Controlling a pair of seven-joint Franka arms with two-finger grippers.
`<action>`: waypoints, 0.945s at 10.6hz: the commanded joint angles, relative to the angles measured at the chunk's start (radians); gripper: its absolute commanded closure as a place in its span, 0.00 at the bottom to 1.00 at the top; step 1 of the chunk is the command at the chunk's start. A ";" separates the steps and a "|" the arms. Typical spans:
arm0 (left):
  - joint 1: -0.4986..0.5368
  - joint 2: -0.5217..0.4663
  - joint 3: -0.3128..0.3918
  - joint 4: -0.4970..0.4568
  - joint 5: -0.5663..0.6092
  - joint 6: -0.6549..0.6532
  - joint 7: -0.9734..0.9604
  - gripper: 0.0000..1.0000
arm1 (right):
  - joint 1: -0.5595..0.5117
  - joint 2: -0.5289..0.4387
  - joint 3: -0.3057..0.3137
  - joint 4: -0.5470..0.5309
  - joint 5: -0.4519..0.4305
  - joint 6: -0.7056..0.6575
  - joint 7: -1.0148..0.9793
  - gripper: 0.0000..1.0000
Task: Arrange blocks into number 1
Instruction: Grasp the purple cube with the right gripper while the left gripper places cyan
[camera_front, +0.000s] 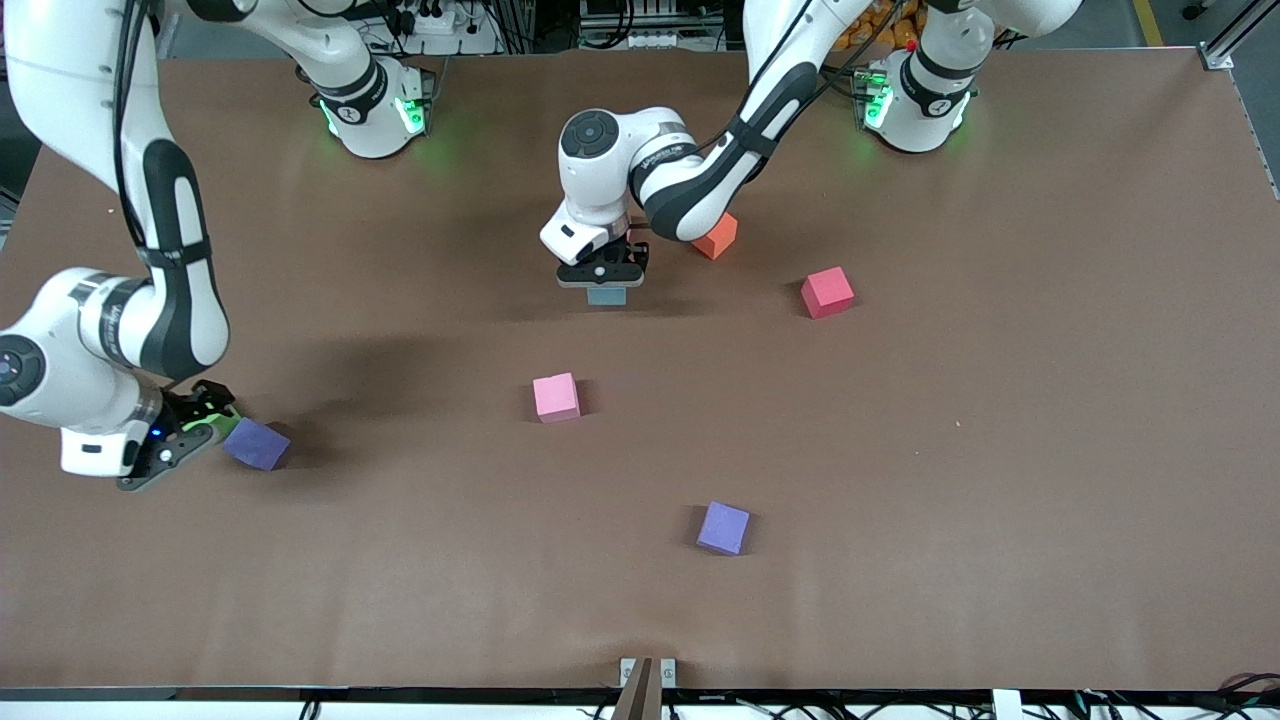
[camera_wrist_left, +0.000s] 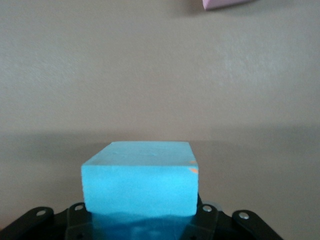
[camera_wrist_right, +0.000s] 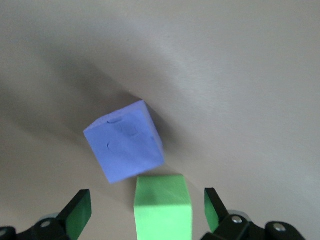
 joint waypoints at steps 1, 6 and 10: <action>-0.001 0.030 -0.022 0.018 -0.023 -0.002 0.037 1.00 | -0.029 0.040 0.036 0.045 0.047 -0.010 -0.058 0.00; 0.001 0.032 -0.057 0.008 -0.025 -0.008 0.057 1.00 | -0.049 0.078 0.059 0.040 0.072 0.056 -0.168 0.00; 0.001 0.032 -0.072 -0.017 -0.025 -0.013 0.078 1.00 | -0.109 0.098 0.126 0.037 0.072 0.079 -0.170 0.00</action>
